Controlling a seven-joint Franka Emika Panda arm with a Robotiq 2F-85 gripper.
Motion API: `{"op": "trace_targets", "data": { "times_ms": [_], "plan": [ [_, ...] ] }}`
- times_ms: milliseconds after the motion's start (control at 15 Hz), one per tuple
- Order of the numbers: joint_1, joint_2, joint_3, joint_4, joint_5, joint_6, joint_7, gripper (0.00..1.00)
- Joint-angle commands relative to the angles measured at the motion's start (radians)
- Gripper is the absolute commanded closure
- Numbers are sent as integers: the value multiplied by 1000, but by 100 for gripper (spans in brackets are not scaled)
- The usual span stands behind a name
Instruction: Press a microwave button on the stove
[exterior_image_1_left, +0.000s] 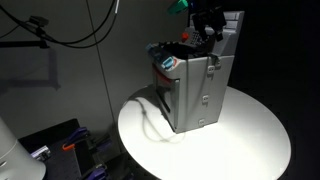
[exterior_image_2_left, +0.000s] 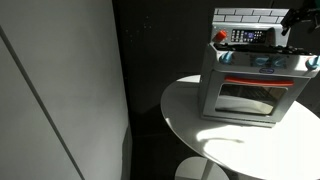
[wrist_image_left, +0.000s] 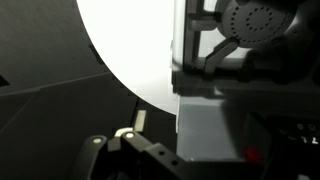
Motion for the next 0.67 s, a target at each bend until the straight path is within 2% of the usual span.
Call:
{"op": "trace_targets", "data": {
  "times_ms": [0,600],
  "plan": [
    [17,31,-18,48,-14,-1,33,0],
    [23,63,-30,79,-12,-2,48,0]
  ]
}}
